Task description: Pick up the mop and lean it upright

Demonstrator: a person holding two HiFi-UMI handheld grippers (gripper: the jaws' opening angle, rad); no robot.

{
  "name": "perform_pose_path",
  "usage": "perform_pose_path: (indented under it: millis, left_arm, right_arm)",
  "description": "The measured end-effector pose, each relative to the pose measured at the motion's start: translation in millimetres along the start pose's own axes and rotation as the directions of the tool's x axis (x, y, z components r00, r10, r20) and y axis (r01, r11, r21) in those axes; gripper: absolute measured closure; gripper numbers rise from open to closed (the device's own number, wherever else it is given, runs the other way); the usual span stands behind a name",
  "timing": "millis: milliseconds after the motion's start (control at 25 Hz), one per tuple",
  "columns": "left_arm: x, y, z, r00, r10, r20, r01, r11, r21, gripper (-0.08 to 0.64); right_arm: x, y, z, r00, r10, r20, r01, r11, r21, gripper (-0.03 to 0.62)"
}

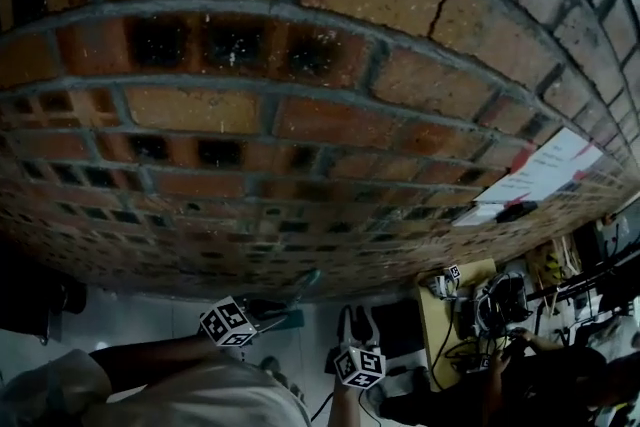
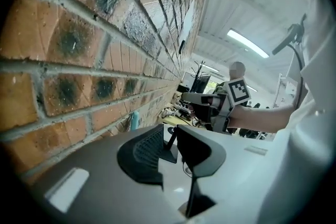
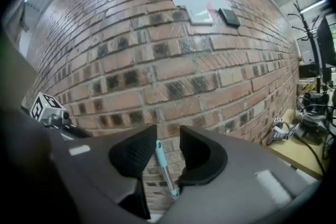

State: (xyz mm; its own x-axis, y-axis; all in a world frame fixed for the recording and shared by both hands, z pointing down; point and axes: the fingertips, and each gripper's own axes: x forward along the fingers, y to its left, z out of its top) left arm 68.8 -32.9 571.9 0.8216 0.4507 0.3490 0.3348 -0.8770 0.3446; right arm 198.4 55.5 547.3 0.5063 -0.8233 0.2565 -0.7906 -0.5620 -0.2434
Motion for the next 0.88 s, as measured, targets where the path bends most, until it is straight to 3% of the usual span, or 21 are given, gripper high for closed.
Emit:
perform_pose_path:
  millis: [360, 640, 880]
  left_arm:
    - [28, -49, 66, 0.986, -0.159, 0.043, 0.155, 0.985, 0.072, 0.465]
    - [69, -116, 119, 0.949, -0.306, 0.070, 0.292, 0.944, 0.156, 0.466]
    - [92, -165, 133, 0.917, -0.395, 0.059, 0.378, 0.906, 0.192, 0.466]
  right_arm:
    - [-82, 3, 79, 0.978, -0.106, 0.178, 0.119, 0.991, -0.061, 0.460]
    - [-157, -27, 118, 0.931, -0.257, 0.258, 0.281, 0.958, -0.063, 0.460]
    - [-213, -56, 116, 0.883, -0.381, 0.273, 0.407, 0.913, -0.042, 0.460]
